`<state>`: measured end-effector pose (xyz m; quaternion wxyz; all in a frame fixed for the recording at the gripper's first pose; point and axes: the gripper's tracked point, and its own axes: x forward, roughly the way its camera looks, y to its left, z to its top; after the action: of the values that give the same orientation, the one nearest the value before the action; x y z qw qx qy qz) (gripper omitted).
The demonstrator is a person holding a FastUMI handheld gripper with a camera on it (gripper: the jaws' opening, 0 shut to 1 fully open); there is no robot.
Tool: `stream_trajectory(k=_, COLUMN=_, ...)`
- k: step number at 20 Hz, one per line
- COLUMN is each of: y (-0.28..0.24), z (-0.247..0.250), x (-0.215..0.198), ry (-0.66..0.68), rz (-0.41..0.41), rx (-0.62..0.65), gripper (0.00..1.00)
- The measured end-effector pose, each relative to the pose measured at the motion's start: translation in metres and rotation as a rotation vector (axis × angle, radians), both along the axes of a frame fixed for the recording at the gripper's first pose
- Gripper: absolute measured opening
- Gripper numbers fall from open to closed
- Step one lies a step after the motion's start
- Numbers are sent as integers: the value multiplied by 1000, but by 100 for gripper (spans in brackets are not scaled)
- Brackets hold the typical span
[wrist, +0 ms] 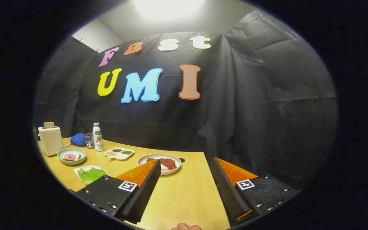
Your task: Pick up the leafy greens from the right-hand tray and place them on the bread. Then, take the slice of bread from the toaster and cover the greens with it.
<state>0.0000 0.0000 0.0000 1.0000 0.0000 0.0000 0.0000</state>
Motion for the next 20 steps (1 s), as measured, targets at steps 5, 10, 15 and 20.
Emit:
stream_trajectory(k=5, y=51, z=15, x=-30, ry=1, rz=-6, rx=29, gripper=97)
stream_trajectory(k=10, y=75, z=8, x=-34, ry=23, rz=-13, rx=76, gripper=98)
stream_trajectory(k=15, y=102, z=-2, x=-37, ry=43, rz=7, rx=56, gripper=97)
stream_trajectory(k=20, y=135, z=-22, x=-32, ry=97, rz=67, rx=72, gripper=97)
